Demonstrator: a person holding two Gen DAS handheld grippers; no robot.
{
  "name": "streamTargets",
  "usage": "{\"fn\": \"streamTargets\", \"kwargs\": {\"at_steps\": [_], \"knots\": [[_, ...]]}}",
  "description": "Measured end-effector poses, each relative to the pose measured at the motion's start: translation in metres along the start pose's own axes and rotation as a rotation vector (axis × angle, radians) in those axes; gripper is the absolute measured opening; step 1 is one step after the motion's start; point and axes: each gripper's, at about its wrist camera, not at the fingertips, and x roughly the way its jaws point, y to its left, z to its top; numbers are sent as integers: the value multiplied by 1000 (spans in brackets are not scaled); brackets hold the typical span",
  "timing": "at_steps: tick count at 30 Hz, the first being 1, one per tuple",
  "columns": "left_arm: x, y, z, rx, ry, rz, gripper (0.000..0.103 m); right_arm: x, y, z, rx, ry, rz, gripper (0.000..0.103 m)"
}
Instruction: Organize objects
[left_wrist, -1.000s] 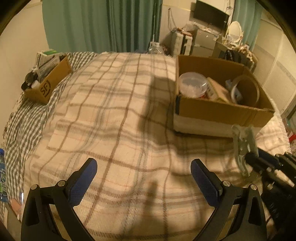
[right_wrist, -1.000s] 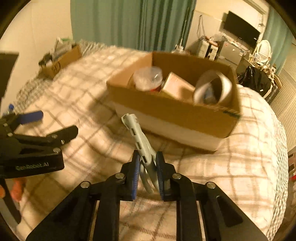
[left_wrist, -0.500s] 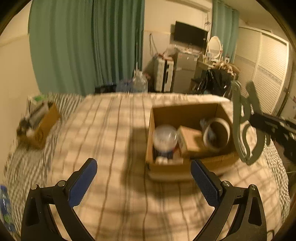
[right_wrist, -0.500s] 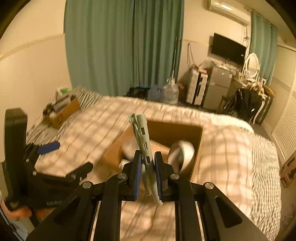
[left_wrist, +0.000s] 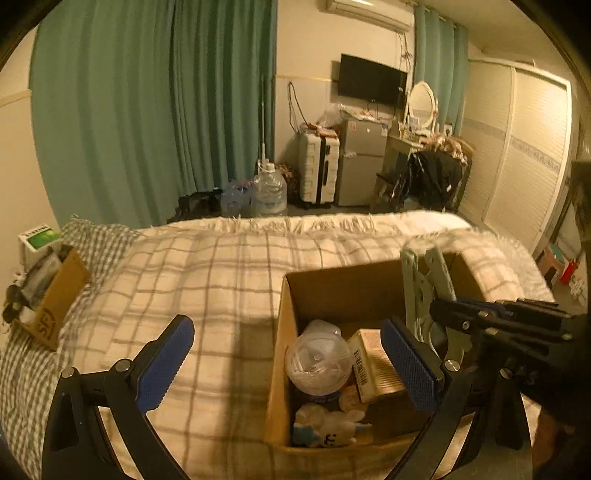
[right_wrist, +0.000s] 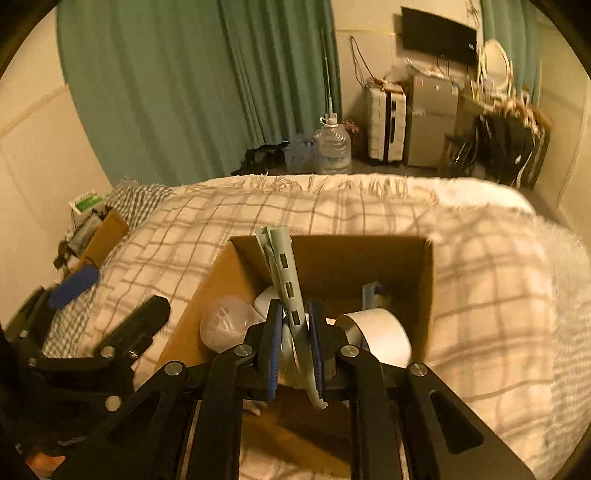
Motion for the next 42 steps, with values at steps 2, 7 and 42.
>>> {"fn": "streamTargets", "kwargs": {"at_steps": [2,7,42], "knots": [[16,-3,-6,17,23,-1,103,5,-8,-2,21,-5,37,14],[25,-14,-14,48,57,-10,103,-12,-12,2,21,-81,16,21],[-232,-28,-19,1,-190,-78,103,-295,42,-82,-60,-330,-364,103]]}}
